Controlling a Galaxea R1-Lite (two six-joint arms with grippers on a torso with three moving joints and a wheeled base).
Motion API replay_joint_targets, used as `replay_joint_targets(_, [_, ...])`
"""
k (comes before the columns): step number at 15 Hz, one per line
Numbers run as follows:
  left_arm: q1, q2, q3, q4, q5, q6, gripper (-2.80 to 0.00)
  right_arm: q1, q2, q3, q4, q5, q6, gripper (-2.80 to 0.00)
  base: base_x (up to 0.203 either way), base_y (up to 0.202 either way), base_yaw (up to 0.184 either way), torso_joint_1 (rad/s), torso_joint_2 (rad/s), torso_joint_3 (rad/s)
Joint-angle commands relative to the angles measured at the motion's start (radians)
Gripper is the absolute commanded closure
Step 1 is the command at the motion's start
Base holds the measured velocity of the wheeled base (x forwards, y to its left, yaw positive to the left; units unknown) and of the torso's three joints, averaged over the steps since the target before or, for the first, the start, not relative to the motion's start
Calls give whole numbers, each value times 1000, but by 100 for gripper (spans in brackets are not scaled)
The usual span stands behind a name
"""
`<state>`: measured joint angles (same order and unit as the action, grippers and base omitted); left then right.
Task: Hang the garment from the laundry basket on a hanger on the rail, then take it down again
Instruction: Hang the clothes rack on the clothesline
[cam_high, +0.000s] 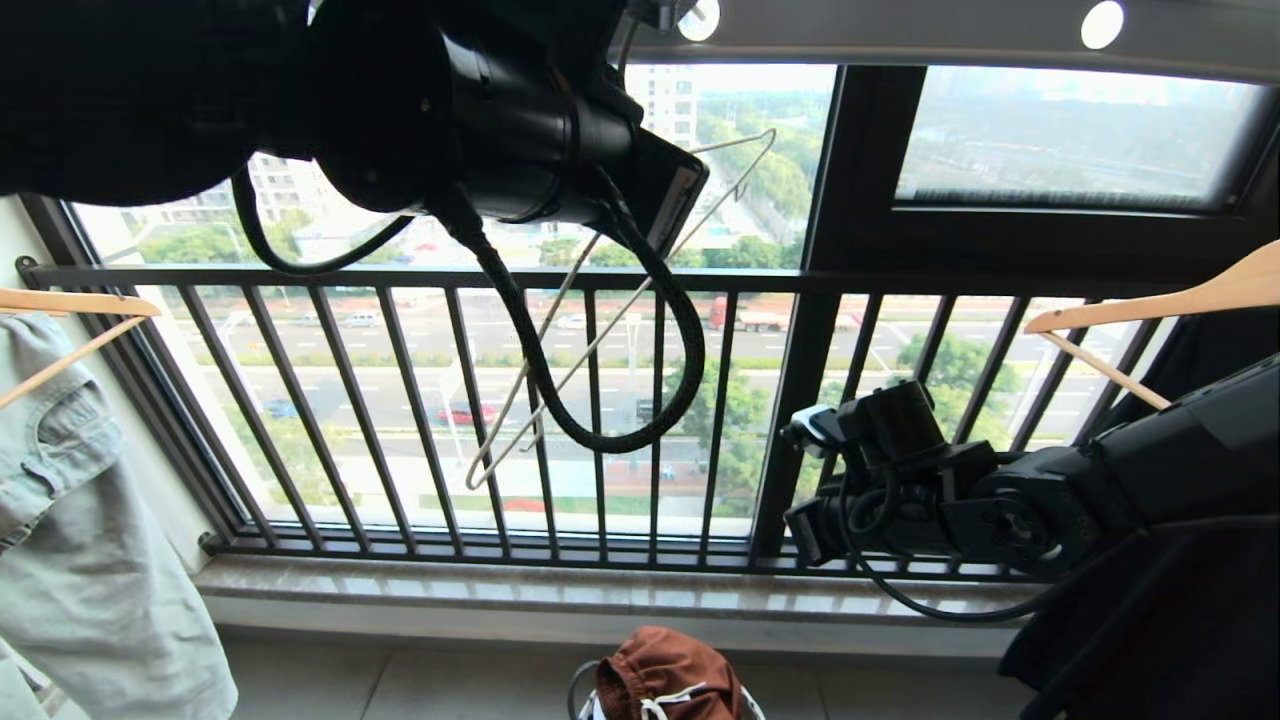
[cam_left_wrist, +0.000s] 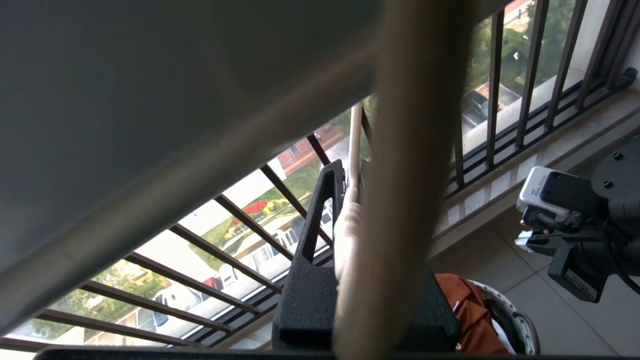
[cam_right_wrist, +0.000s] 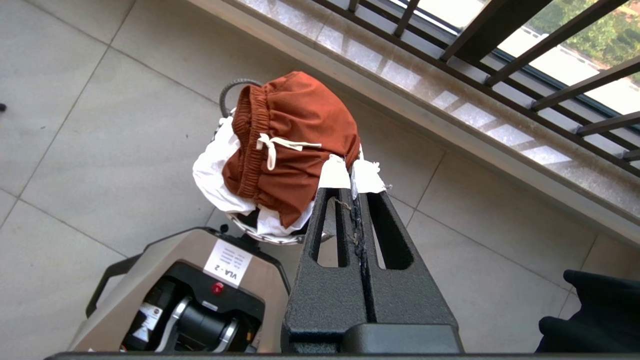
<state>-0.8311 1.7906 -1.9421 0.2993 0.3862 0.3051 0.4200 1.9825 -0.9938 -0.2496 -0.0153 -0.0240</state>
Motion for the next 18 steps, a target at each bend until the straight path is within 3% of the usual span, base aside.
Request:
replay_joint_targets(1, [0, 13, -1, -8, 1, 8, 0, 0, 2, 0, -2, 0, -1, 0, 0, 0, 0, 0, 0, 0])
replay_joint_targets(14, [1, 23, 0, -7, -1, 8, 0, 0, 2, 0, -2, 0, -1, 0, 0, 0, 0, 0, 0, 0])
replay_joint_targets(15, [1, 23, 0, -6, -1, 8, -280, 0, 2, 0, -2, 0, -1, 0, 0, 0, 0, 0, 0, 0])
replay_joint_targets(18, [1, 23, 0, -5, -1, 8, -280, 0, 2, 0, 0, 0, -2, 0, 0, 0, 0, 0, 0, 0])
